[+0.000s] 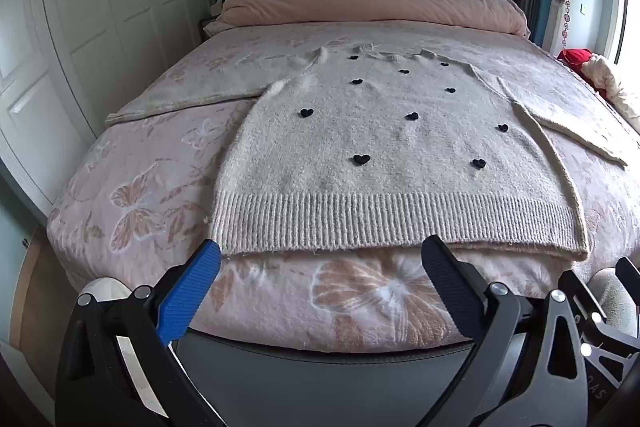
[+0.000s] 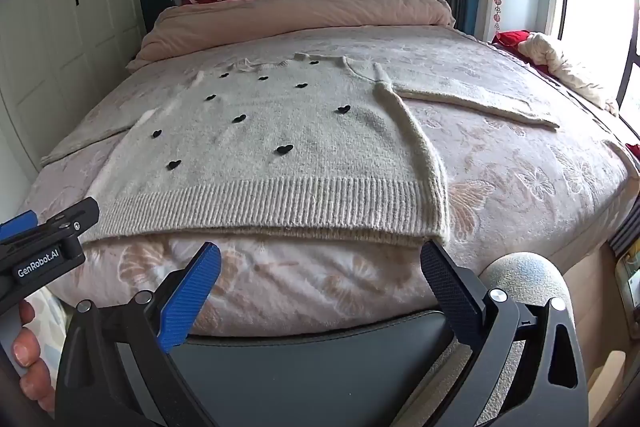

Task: Fold small clothes

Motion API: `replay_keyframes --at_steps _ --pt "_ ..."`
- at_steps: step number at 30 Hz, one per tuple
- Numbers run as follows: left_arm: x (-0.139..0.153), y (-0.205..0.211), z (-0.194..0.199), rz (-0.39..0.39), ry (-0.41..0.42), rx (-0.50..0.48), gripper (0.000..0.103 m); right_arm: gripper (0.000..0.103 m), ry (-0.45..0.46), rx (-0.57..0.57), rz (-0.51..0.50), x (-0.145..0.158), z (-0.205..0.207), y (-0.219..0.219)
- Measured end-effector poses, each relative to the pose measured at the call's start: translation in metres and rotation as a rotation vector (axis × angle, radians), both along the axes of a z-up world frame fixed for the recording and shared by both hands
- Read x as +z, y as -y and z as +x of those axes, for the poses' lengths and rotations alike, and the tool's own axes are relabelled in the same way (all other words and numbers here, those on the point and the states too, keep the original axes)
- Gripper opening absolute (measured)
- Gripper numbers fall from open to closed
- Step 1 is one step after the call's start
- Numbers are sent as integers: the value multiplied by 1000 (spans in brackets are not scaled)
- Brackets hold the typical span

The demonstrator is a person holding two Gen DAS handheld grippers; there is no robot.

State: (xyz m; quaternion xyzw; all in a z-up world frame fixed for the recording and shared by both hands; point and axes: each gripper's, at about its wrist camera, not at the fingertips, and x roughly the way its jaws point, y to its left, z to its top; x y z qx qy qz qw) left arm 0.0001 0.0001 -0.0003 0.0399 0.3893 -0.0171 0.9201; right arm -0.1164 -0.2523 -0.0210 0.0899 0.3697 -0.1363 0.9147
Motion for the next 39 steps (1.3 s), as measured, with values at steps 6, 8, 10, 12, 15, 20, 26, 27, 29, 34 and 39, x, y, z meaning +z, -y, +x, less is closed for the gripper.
replay_keyframes --at_steps 6,8,10,12,15,20,26,27,29,34,39 --pt "1 0 -2 2 7 -8 98 98 2 0 11 2 -4 2" --pt "1 0 -4 5 10 -7 98 98 -27 -3 0 -4 4 1" --pt "0 3 1 8 3 -10 98 98 -23 -2 -3 -4 6 0" --pt "1 3 1 10 3 -9 98 98 -5 -4 -1 3 1 0" --pt "1 3 2 10 2 -9 98 98 -3 3 -3 4 2 -2" --pt "1 3 1 14 2 -12 98 98 -1 0 -1 3 1 -2" --pt "-1 4 -1 22 3 -13 98 98 -2 4 1 1 1 -1" --pt "-2 4 -1 24 5 -11 98 98 -2 4 0 1 1 -1" --pt "-2 4 -1 23 3 -11 98 98 -2 3 1 1 1 -1" --pt "-3 4 -1 26 1 -10 98 98 -2 2 1 0 0 -2" --pt "-4 4 -1 26 -1 -6 98 98 -3 5 2 0 1 -2"
